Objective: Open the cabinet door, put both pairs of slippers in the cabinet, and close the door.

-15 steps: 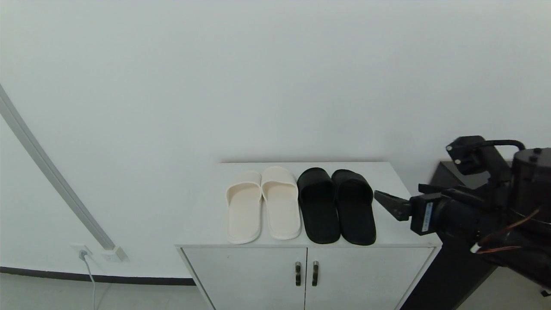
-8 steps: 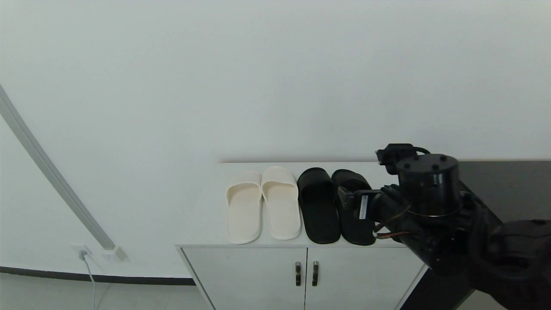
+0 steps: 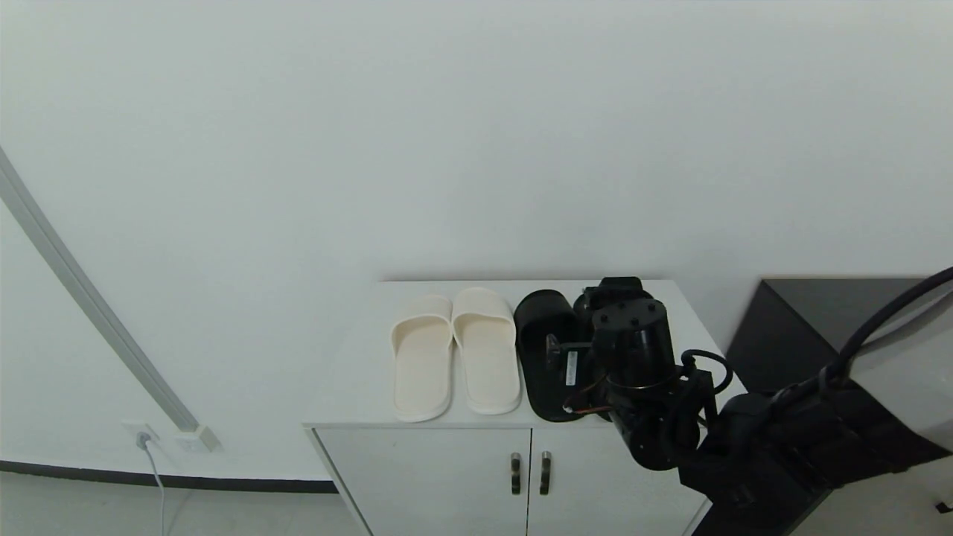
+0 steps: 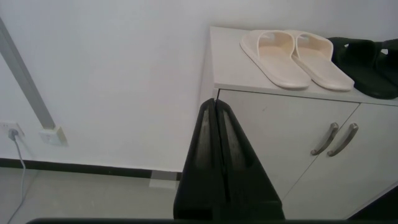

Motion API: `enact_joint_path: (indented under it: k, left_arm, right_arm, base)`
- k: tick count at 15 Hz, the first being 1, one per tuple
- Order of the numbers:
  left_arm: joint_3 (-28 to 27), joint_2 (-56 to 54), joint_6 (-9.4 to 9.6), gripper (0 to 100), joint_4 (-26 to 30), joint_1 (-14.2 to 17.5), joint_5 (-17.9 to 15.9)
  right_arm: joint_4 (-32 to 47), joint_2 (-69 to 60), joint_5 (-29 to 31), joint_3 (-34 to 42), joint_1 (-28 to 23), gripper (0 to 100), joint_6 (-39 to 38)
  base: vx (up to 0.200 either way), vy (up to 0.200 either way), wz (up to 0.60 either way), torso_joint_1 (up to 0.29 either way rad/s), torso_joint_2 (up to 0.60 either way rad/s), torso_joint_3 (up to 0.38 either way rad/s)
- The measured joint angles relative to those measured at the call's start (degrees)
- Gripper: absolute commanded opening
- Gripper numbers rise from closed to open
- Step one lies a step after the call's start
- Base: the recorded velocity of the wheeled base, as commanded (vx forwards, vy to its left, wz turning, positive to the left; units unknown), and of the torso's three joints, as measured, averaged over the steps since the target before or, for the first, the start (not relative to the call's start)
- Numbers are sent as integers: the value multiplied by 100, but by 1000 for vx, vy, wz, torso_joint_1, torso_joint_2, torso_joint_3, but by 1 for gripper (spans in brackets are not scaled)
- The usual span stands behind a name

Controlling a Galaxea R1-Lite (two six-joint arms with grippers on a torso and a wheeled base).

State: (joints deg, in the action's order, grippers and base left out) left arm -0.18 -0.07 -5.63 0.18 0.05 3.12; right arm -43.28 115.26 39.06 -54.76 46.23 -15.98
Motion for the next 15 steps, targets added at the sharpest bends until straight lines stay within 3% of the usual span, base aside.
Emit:
enact_joint_path:
  k: [7,15]
  left_arm:
    - [2,0,-2,0,0,-2,2]
    - [2,0,-5,0,-2,-2,2]
  right_arm:
    - [-963,758,-219,-290,-274,100,573]
    - [-1097,1492,-463,-1178,-747,100,881]
  base:
    - [0,0,0,0,0,0]
    - [0,0,0,0,0,0]
